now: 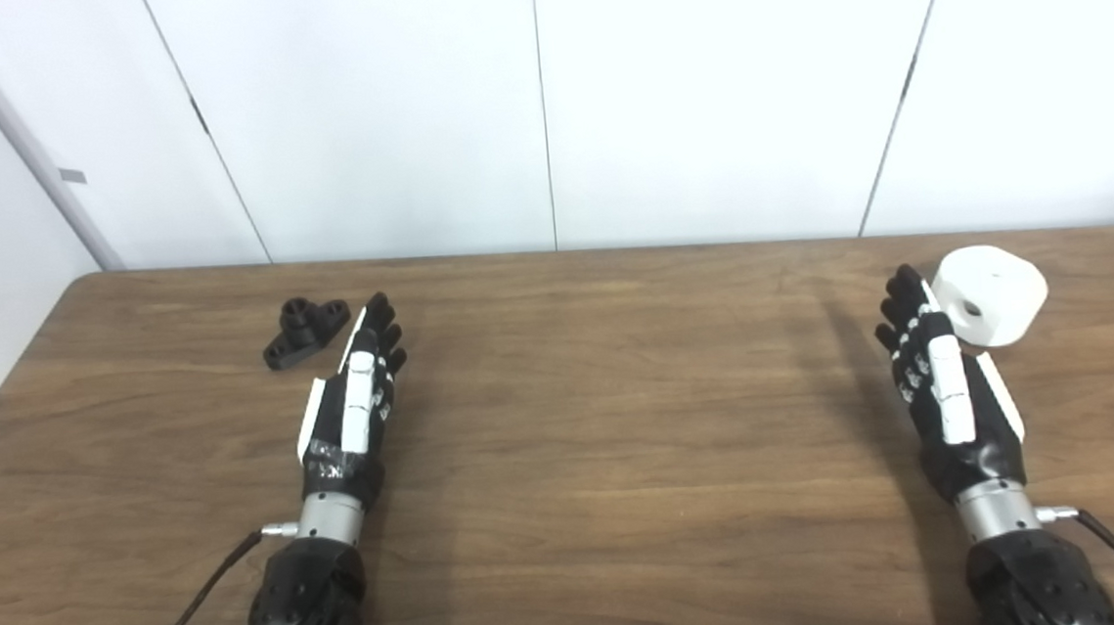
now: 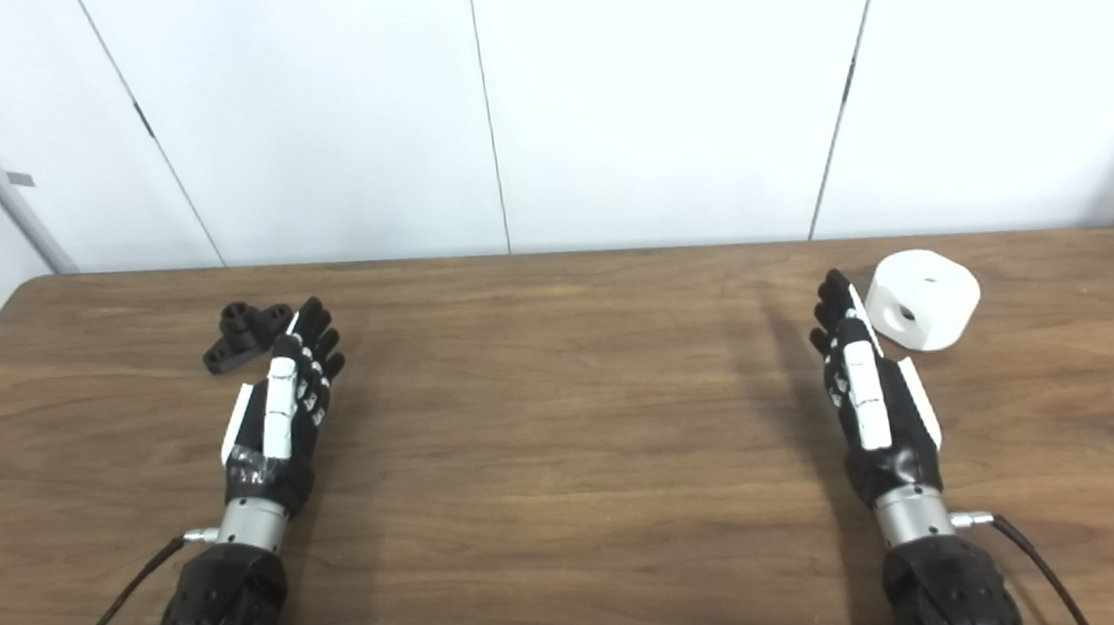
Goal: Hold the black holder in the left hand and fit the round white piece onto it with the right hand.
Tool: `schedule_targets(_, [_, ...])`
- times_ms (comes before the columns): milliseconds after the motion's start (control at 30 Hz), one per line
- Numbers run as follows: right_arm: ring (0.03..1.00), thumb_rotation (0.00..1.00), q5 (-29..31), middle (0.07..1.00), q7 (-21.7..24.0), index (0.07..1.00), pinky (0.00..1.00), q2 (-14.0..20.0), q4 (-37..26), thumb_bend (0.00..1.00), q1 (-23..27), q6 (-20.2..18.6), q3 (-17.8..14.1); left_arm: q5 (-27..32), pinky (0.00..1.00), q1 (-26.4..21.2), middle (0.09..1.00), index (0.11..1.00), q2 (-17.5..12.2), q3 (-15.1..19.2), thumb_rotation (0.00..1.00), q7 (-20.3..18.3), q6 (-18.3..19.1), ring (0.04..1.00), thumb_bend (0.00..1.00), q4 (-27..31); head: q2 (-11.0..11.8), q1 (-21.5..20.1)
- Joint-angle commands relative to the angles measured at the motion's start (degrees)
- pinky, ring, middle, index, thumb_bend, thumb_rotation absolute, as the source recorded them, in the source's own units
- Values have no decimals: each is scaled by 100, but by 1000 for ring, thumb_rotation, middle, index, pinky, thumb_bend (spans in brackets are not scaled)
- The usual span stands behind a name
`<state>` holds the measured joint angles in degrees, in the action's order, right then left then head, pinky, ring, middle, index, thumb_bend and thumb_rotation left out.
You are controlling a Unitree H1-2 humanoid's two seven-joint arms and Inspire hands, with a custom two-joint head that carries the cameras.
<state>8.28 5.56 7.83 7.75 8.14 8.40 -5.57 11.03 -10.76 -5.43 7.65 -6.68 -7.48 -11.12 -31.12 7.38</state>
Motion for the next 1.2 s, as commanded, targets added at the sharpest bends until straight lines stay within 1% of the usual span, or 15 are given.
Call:
schedule_targets(0, [1000, 994, 90, 1000, 1, 1000, 1000, -164, 173, 406, -305, 47, 16, -33, 985, 219, 1000, 1000, 134, -85, 886, 4, -153, 1000, 662, -231, 30, 40])
schedule_targets(33, [1000, 993, 79, 1000, -1, 1000, 1000, -161, 163, 408, -316, 42, 15, -46, 984, 229, 1000, 1000, 129, -95, 883, -3, -172, 1000, 662, -219, 60, 86])
schedule_targets(100, [1000, 991, 76, 1000, 26, 1000, 1000, -146, 143, 397, -340, 63, 22, -74, 989, 258, 1000, 1000, 111, -116, 825, -12, -182, 1000, 609, -153, 114, 173])
schedule_targets(167, [1000, 992, 78, 1000, 32, 1000, 1000, -142, 134, 396, -361, 90, 17, -532, 957, 287, 997, 999, 39, -197, 779, 207, -241, 992, 582, -76, 133, 238])
schedule_targets(233, [1000, 992, 82, 1000, 36, 1000, 1000, -134, 139, 388, -364, 121, 10, -1226, 870, 297, 965, 975, -30, -274, 674, 618, -180, 944, 611, 60, 134, 298])
schedule_targets(267, [1000, 996, 91, 1000, 44, 1000, 1000, -129, 137, 380, -365, 117, 8, -1467, 858, 294, 937, 953, -53, -283, 623, 764, -175, 915, 642, 121, 134, 298])
schedule_targets(300, [1000, 999, 99, 1000, 53, 1000, 1000, -126, 136, 366, -366, 110, 10, -1617, 847, 288, 906, 928, -73, -286, 508, 855, -191, 884, 665, 160, 152, 311])
schedule_targets(400, [1000, 1000, 84, 1000, 29, 1000, 1000, -142, 100, 344, -377, 63, 16, -2105, 777, 275, 851, 891, -236, -335, 286, 1042, -171, 824, 685, 344, 175, 326])
schedule_targets(433, [1000, 1000, 64, 1000, 24, 1000, 1000, -144, 102, 337, -381, 87, 22, -2355, 760, 277, 833, 879, -321, -368, 250, 1120, -178, 805, 696, 414, 183, 328])
schedule_targets(567, [1000, 1000, -8, 1000, -19, 1000, 1000, -161, 56, 321, -405, 58, 36, -3091, 718, 301, 766, 814, -655, -456, 192, 1280, -177, 754, 742, 676, 192, 365])
schedule_targets(600, [1000, 1000, -24, 1000, -15, 1000, 1000, -157, 56, 320, -407, 67, 44, -3357, 718, 323, 760, 806, -769, -458, 189, 1347, -182, 750, 748, 807, 197, 379])
schedule_targets(667, [1000, 1000, -34, 1000, -6, 1000, 1000, -157, 68, 316, -403, 71, 49, -3785, 672, 367, 714, 743, -961, -435, 187, 1485, -209, 712, 782, 1028, 222, 421])
schedule_targets(733, [1000, 1000, -40, 1000, -3, 1000, 1000, -163, 98, 328, -391, 84, 44, -4049, 640, 397, 697, 709, -1084, -416, 196, 1607, -242, 694, 790, 1138, 231, 439])
schedule_targets(933, [1000, 1000, 25, 1000, 30, 1000, 1000, -172, 180, 326, -360, 102, 12, -4494, 596, 410, 700, 687, -1399, -371, 194, 2086, -588, 679, 813, 1111, 273, 488])
schedule_targets(1167, [1000, 1000, 81, 1000, 53, 1000, 1000, -166, 234, 331, -346, 127, 8, -5045, 619, 247, 739, 704, -1623, -156, 199, 2990, -936, 719, 808, 702, 383, 636])
